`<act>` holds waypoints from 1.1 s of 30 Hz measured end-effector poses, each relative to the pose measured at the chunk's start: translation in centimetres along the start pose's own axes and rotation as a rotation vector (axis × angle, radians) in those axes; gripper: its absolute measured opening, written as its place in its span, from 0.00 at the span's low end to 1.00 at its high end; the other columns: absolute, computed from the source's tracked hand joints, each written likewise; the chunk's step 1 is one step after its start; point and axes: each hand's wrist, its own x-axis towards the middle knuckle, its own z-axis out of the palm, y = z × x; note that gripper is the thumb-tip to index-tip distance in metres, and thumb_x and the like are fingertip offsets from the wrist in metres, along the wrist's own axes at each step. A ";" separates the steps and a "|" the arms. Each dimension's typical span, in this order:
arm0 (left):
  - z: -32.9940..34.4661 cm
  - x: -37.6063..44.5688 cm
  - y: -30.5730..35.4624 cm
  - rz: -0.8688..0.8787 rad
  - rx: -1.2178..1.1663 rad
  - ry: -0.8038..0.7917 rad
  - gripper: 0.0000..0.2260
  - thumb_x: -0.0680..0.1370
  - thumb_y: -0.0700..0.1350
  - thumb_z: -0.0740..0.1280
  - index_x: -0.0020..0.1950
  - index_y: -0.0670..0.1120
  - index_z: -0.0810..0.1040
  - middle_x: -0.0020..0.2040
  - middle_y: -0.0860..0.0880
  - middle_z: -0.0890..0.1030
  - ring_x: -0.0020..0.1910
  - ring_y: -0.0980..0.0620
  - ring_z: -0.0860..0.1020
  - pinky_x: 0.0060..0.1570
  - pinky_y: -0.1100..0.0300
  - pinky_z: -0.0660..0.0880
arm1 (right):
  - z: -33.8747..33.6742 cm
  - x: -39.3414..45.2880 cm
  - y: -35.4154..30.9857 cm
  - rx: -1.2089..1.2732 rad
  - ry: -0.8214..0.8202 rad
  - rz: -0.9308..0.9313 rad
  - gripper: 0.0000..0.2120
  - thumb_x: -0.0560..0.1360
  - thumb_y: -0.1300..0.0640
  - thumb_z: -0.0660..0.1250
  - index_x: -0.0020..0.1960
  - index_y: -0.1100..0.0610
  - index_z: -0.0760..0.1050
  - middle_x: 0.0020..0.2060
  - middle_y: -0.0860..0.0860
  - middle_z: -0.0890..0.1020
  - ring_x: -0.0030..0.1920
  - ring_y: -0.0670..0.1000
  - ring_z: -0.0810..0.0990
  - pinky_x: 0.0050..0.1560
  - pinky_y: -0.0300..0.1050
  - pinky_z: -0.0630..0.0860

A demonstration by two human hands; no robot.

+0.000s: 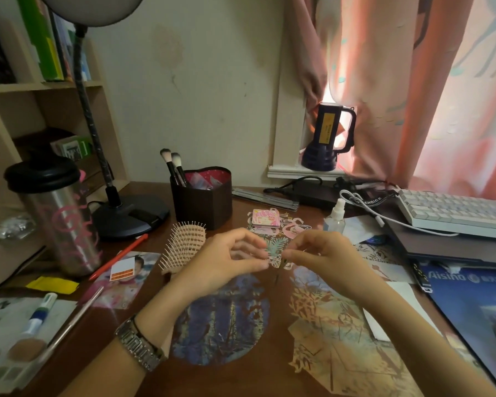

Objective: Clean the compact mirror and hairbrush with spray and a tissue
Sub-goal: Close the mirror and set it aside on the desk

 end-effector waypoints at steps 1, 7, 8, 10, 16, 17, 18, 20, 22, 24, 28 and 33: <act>-0.8 0.2 0.0 -0.003 0.021 0.016 0.11 0.69 0.46 0.74 0.50 0.51 0.79 0.46 0.56 0.84 0.46 0.59 0.82 0.49 0.61 0.78 | -0.2 0.6 -0.2 -0.007 0.000 -0.005 0.05 0.70 0.51 0.71 0.40 0.52 0.80 0.34 0.44 0.82 0.35 0.38 0.79 0.36 0.28 0.73; -5.5 1.2 -0.9 -0.060 0.114 0.204 0.07 0.71 0.49 0.72 0.47 0.54 0.79 0.46 0.55 0.83 0.45 0.65 0.79 0.44 0.67 0.75 | -1.2 5.2 -2.1 -0.049 0.054 -0.036 0.07 0.69 0.49 0.71 0.40 0.53 0.81 0.34 0.47 0.83 0.36 0.41 0.80 0.38 0.35 0.77; -5.9 1.2 -1.3 -0.077 0.115 0.231 0.07 0.71 0.49 0.72 0.47 0.54 0.79 0.46 0.54 0.83 0.45 0.65 0.79 0.45 0.66 0.74 | -1.3 6.1 -2.3 -0.056 0.065 -0.043 0.07 0.69 0.49 0.71 0.40 0.53 0.82 0.34 0.47 0.84 0.36 0.43 0.81 0.38 0.36 0.77; -6.3 1.1 -2.2 -0.119 0.114 0.261 0.06 0.71 0.49 0.72 0.47 0.55 0.79 0.45 0.54 0.82 0.44 0.64 0.79 0.44 0.66 0.74 | -1.0 7.8 -2.9 -0.058 0.078 -0.057 0.07 0.69 0.50 0.71 0.40 0.53 0.82 0.34 0.47 0.84 0.35 0.45 0.81 0.36 0.38 0.77; -6.4 0.3 -3.5 -0.158 0.153 0.452 0.03 0.73 0.48 0.70 0.45 0.53 0.79 0.41 0.55 0.80 0.41 0.62 0.78 0.37 0.70 0.71 | 1.1 12.5 -4.6 -0.096 0.097 -0.148 0.07 0.71 0.51 0.70 0.43 0.55 0.81 0.37 0.48 0.83 0.37 0.43 0.81 0.37 0.34 0.77; -6.5 0.2 -3.7 -0.161 0.149 0.469 0.03 0.73 0.48 0.70 0.45 0.53 0.79 0.41 0.55 0.81 0.41 0.63 0.78 0.37 0.70 0.71 | 1.5 13.4 -4.9 -0.104 0.107 -0.161 0.09 0.70 0.51 0.70 0.43 0.56 0.82 0.38 0.49 0.83 0.38 0.45 0.81 0.40 0.39 0.78; -6.5 0.0 -3.9 -0.165 0.146 0.476 0.03 0.73 0.48 0.70 0.45 0.53 0.79 0.41 0.56 0.81 0.41 0.63 0.78 0.37 0.70 0.73 | 1.9 14.2 -5.1 -0.108 0.114 -0.173 0.09 0.70 0.51 0.71 0.44 0.57 0.82 0.38 0.50 0.84 0.39 0.46 0.82 0.43 0.43 0.79; -6.6 -0.2 -4.2 -0.173 0.139 0.482 0.03 0.73 0.48 0.70 0.45 0.52 0.80 0.42 0.56 0.81 0.42 0.63 0.79 0.40 0.66 0.76 | 2.7 15.8 -5.7 -0.114 0.115 -0.199 0.09 0.71 0.52 0.71 0.45 0.58 0.82 0.39 0.52 0.84 0.39 0.47 0.81 0.43 0.43 0.79; -6.8 -0.3 -4.5 -0.177 0.128 0.493 0.03 0.73 0.48 0.70 0.46 0.52 0.79 0.43 0.56 0.81 0.43 0.62 0.79 0.43 0.62 0.79 | 3.6 17.4 -6.2 -0.118 0.114 -0.222 0.07 0.71 0.53 0.71 0.44 0.57 0.81 0.38 0.51 0.83 0.37 0.44 0.80 0.38 0.36 0.76; -7.0 -0.4 -4.8 -0.180 0.120 0.505 0.04 0.73 0.48 0.70 0.46 0.52 0.79 0.43 0.56 0.81 0.43 0.61 0.79 0.43 0.62 0.79 | 4.5 18.9 -6.6 -0.146 0.109 -0.233 0.07 0.71 0.54 0.71 0.44 0.57 0.81 0.36 0.49 0.82 0.35 0.42 0.79 0.33 0.30 0.73; -7.5 -0.3 -5.3 -0.176 0.108 0.528 0.02 0.73 0.48 0.70 0.45 0.53 0.79 0.42 0.56 0.82 0.40 0.62 0.80 0.36 0.68 0.77 | 6.0 21.2 -6.7 -0.195 0.098 -0.245 0.07 0.70 0.56 0.72 0.44 0.60 0.82 0.38 0.54 0.84 0.36 0.48 0.80 0.34 0.32 0.73; -7.3 0.0 -5.7 -0.178 0.104 0.510 0.03 0.72 0.49 0.71 0.45 0.54 0.78 0.42 0.56 0.82 0.42 0.61 0.80 0.41 0.63 0.80 | 7.3 22.3 -6.0 -0.183 0.090 -0.244 0.06 0.70 0.57 0.73 0.42 0.60 0.83 0.36 0.56 0.84 0.37 0.51 0.81 0.39 0.44 0.79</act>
